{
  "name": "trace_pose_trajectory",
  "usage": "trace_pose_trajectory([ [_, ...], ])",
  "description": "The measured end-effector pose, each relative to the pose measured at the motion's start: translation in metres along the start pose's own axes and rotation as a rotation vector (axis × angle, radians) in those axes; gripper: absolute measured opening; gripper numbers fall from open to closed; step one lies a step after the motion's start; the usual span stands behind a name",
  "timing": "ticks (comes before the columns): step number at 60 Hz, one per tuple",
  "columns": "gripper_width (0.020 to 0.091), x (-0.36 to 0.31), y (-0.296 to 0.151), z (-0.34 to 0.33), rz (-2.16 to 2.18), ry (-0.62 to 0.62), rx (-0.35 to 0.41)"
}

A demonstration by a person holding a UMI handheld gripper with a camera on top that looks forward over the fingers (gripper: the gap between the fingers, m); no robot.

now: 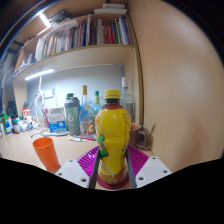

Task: Pour water

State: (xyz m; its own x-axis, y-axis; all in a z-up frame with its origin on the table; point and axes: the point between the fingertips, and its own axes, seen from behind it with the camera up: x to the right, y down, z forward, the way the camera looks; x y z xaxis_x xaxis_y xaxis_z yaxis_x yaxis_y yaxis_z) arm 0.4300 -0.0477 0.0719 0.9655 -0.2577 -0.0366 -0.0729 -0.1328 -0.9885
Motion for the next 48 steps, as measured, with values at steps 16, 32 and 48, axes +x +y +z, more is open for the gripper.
trace_pose_trajectory([
  [16,0.0580,0.000,0.003,-0.002,-0.035,0.008,-0.003],
  [32,0.0844,0.002,0.011,-0.034,-0.001,0.042,-0.032],
  [48,0.0840,-0.004,-0.007,-0.130,0.032,0.067,0.028],
])
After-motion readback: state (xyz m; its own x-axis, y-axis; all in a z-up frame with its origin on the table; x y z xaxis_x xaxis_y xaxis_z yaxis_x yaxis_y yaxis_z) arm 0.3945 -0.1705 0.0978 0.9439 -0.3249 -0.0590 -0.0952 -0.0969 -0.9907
